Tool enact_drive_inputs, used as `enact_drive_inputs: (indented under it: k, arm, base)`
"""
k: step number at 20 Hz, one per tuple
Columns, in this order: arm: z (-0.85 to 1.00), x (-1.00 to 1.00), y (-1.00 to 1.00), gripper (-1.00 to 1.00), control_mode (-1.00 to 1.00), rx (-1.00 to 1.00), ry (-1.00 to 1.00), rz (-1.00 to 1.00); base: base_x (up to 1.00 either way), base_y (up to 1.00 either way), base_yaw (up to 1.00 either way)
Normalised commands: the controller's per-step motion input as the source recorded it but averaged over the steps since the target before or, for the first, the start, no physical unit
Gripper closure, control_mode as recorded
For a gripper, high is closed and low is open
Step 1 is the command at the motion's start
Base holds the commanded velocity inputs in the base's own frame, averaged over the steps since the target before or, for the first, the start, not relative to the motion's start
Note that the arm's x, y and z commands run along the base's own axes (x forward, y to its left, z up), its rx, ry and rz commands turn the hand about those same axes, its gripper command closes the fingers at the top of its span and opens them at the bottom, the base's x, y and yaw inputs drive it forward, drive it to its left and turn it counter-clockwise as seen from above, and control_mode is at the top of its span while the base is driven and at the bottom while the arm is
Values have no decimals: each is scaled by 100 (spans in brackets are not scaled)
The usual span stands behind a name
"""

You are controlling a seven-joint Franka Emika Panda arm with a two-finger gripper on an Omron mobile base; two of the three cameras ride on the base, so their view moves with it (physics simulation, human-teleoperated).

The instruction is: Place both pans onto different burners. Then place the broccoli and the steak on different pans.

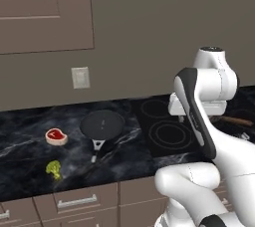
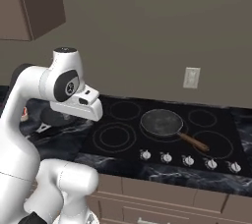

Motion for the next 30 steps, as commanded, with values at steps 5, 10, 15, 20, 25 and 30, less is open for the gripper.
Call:
enact_drive_inputs:
  k: [5,10,15,20,25,30]
  arm:
    - [0,0,0,-100,100,0,0,0]
    - [0,0,0,-100,100,0,0,0]
    - [0,0,0,-100,100,0,0,0]
    - [0,0,0,-100,100,0,0,0]
    - [0,0,0,-100,100,0,0,0]
    - [0,0,0,-100,100,0,0,0]
  base:
    - [3,39,0]
    - [13,29,0]
    - [12,29,0]
    - [29,17,0]
    - [36,16,0]
    - [20,20,0]
